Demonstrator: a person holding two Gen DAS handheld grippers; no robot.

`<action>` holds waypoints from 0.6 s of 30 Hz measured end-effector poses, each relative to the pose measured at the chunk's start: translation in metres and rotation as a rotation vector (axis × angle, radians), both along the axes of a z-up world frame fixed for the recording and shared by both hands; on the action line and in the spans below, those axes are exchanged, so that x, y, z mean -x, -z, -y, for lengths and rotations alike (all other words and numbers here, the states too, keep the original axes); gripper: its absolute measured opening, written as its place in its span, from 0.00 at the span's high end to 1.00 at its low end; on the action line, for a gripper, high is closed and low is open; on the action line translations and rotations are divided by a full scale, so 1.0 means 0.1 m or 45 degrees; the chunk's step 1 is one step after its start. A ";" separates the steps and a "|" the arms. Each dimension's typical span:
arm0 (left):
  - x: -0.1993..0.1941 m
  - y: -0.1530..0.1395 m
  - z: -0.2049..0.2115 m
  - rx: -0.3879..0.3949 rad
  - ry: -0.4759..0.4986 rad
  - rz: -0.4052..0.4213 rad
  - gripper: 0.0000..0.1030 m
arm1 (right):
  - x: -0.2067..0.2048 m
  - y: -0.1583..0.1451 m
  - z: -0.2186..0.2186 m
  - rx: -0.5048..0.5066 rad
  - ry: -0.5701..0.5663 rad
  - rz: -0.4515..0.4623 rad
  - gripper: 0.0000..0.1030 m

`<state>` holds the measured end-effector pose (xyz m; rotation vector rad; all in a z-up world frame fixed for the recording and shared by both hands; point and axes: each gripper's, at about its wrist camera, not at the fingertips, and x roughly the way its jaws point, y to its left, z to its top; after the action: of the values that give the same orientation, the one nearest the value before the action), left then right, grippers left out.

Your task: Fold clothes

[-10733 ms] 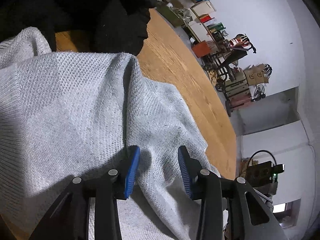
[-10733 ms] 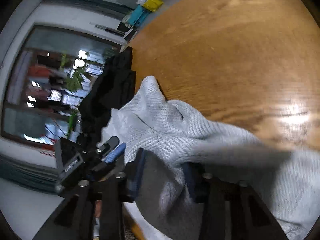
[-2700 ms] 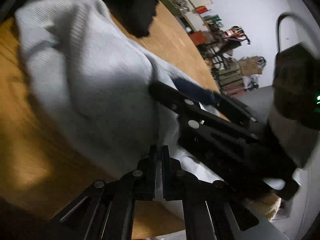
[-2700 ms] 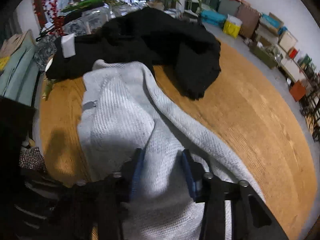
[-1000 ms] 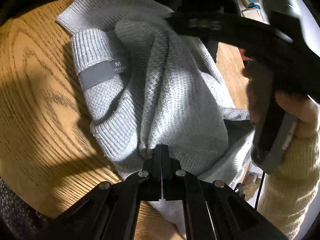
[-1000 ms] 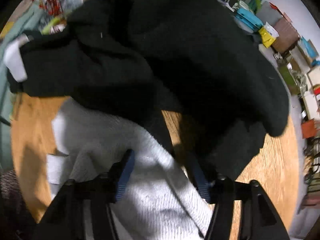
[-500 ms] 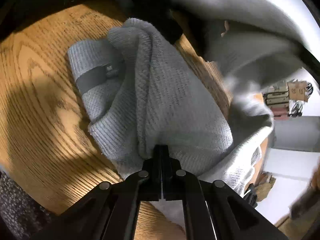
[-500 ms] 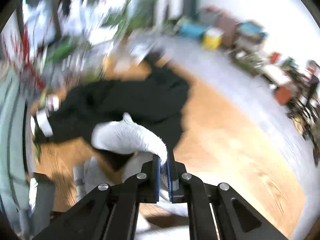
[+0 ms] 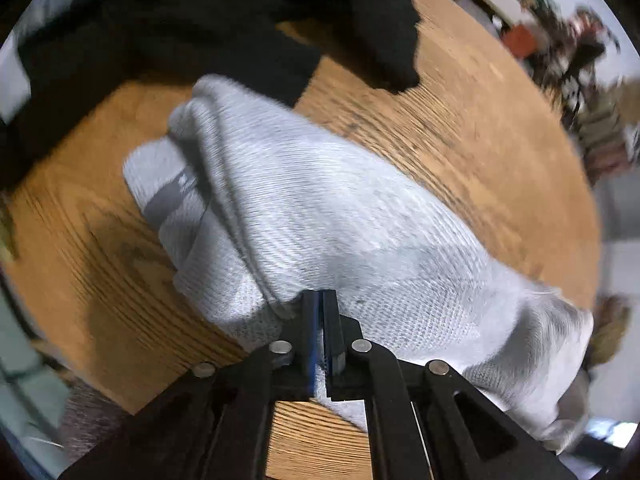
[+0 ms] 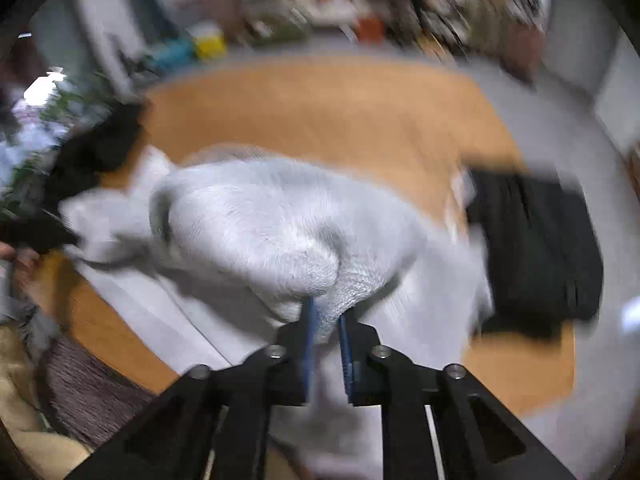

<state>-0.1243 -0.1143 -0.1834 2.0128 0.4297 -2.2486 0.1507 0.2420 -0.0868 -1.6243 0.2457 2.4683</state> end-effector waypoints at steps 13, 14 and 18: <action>-0.57 -0.63 0.58 -0.561 -0.229 -0.214 0.19 | 0.45 -0.42 0.69 0.264 -0.300 -0.289 0.28; -0.63 -0.60 0.62 -0.619 -0.280 -0.211 0.19 | 0.53 -0.34 0.85 0.355 -0.379 -0.270 0.28; -0.72 -0.47 0.48 -0.754 -0.385 -0.210 0.19 | 0.86 0.16 1.43 0.676 -0.543 -0.103 0.32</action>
<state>-0.0518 -0.1620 -0.1368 1.7987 1.4545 -2.2699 0.0651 0.0991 -0.1030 -1.9403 0.6805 2.9763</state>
